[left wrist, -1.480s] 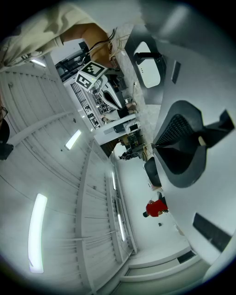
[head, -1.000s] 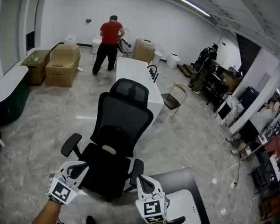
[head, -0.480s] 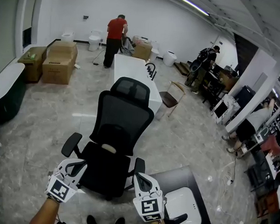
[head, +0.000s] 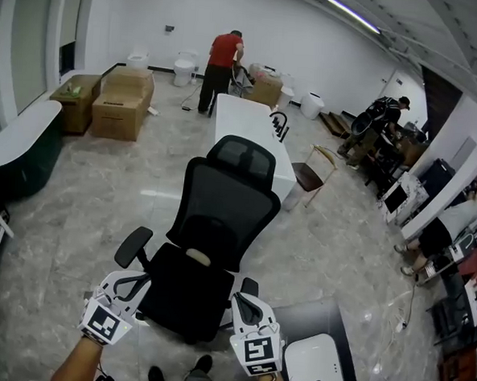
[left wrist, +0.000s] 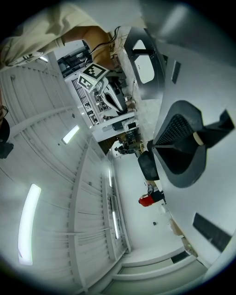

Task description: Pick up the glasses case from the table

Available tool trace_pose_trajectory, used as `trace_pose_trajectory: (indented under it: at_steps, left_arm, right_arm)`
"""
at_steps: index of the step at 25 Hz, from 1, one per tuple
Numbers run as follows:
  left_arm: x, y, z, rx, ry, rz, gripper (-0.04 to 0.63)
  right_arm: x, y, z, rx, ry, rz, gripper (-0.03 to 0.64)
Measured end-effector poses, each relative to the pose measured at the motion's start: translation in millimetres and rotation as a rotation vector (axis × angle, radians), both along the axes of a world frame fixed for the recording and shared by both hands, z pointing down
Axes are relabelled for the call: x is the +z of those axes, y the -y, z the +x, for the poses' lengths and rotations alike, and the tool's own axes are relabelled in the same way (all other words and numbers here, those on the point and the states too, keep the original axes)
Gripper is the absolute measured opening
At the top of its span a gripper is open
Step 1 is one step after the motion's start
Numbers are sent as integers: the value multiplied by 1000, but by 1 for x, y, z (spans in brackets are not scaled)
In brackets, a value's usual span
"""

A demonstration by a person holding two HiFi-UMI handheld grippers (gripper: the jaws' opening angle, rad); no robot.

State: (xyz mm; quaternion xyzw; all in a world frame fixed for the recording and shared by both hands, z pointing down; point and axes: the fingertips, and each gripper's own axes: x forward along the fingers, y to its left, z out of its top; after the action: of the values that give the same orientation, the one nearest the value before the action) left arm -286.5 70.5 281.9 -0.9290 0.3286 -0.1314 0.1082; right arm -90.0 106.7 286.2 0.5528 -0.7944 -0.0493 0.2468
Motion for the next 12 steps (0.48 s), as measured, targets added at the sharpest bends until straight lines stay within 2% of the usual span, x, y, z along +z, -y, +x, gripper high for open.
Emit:
trace_pose_trajectory:
  at_steps: [12]
  left_arm:
    - [3, 39, 37, -109, 33, -14, 31]
  right_arm:
    - [10, 63, 39, -99, 54, -31, 25]
